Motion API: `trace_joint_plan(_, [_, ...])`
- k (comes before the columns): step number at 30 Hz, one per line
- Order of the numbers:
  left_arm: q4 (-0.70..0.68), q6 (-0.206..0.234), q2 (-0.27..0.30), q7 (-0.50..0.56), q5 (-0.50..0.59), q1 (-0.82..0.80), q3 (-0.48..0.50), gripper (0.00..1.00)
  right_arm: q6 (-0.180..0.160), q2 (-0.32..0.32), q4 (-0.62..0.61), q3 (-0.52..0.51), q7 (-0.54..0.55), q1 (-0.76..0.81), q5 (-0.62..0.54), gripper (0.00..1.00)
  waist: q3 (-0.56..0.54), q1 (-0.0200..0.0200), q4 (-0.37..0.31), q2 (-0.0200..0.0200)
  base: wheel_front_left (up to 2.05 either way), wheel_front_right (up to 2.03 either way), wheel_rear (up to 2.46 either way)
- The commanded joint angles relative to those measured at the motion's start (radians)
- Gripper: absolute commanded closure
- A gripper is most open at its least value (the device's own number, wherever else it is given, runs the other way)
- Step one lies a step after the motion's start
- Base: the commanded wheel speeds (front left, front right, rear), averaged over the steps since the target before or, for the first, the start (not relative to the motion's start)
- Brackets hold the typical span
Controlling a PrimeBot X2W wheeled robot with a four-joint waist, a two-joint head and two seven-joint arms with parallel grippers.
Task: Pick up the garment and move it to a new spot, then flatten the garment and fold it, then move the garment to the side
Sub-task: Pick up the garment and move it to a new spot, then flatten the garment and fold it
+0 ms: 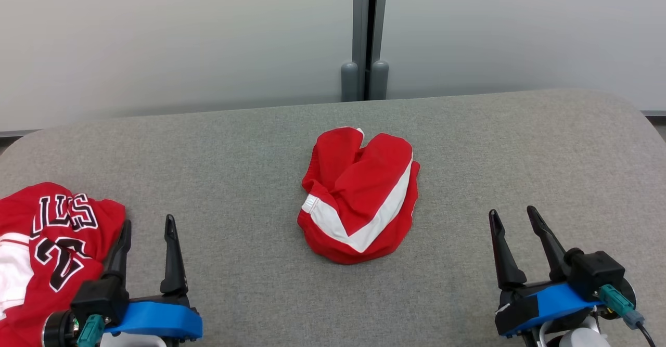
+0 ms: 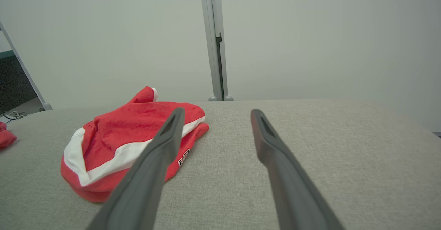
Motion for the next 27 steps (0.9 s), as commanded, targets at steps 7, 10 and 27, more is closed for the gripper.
trace_joint_plan(7, [0.003,-0.012,-0.004,-0.005,0.019,-0.001,0.02,0.0,0.0,-0.004,-0.009,-0.008,0.005,0.011,-0.009,0.0,0.007,0.0001,-0.006,0.0,0.0,0.0,0.0])
trace_joint_plan(10, [0.007,-0.015,-0.007,-0.005,0.022,-0.009,0.025,0.0,0.0,-0.004,-0.011,-0.004,0.004,0.007,-0.005,0.0,0.01,0.0001,-0.008,0.0,0.0,0.0,0.0])
trace_joint_plan(27, [0.13,-0.129,-0.023,0.054,0.012,-0.221,-0.146,0.0,0.0,-0.004,-0.007,0.032,0.0,-0.032,0.01,0.0,0.064,0.0001,-0.035,0.0,0.0,0.0,0.0])
